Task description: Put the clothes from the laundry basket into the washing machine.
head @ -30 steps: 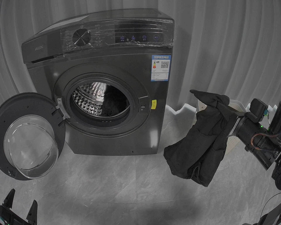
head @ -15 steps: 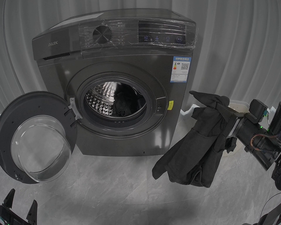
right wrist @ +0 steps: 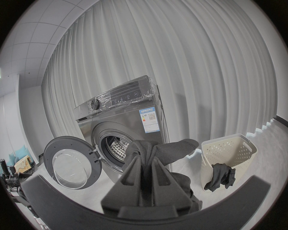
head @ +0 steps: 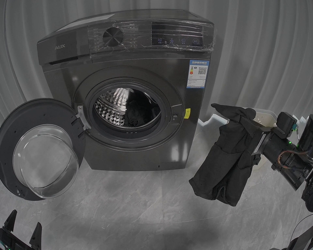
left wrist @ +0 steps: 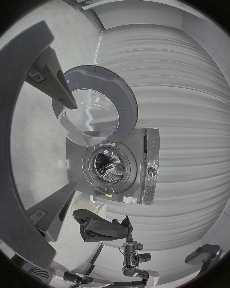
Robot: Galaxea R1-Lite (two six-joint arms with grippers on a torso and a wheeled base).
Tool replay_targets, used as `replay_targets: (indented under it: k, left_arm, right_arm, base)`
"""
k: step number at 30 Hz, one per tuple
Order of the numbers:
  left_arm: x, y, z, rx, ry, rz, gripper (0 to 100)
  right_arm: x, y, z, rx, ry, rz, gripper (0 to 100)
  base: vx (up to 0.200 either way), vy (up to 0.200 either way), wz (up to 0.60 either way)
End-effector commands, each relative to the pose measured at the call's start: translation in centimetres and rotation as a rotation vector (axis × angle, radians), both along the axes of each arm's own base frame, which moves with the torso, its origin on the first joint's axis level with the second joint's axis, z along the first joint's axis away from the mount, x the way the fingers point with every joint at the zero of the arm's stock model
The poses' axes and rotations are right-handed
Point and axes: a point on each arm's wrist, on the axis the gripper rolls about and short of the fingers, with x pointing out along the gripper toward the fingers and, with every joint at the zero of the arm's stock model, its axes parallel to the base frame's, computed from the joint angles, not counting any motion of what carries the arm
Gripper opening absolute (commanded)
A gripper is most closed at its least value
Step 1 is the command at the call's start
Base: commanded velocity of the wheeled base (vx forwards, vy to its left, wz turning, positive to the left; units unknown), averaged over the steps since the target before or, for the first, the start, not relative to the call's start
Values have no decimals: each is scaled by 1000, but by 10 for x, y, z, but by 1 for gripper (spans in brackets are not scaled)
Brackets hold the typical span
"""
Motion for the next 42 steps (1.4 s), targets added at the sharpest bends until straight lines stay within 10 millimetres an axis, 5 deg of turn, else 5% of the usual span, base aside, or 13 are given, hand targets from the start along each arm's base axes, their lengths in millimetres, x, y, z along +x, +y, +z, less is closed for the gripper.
replay_targets:
  k: [1,13,22,38,40,42]
  left_arm:
    - [0,0,-5,-1,1,0,100]
    - [0,0,-5,-1,1,2,100]
    - [0,0,-5,12,3,0,100]
    - [0,0,-5,29,-2,-18,100]
    - [-4,-1,14,8,-80,-21,100]
    - [-12,-1,57,8,-190,-42,100]
  right_arm:
    - [2,2,-3,-7,9,1,0]
    - [4,4,-6,-14,19,2,0]
    - [-1,11,-9,-24,29,47,0]
    - [29,66,-6,46,34,147,0]
    - [33,71,-7,50,39,149,0]
    - [37,75,-8,52,38,149,0]
  base:
    - [0,200,0]
    - [0,200,0]
    - [0,0,0]
    - [0,0,0]
    - [0,0,0]
    - [0,0,0]
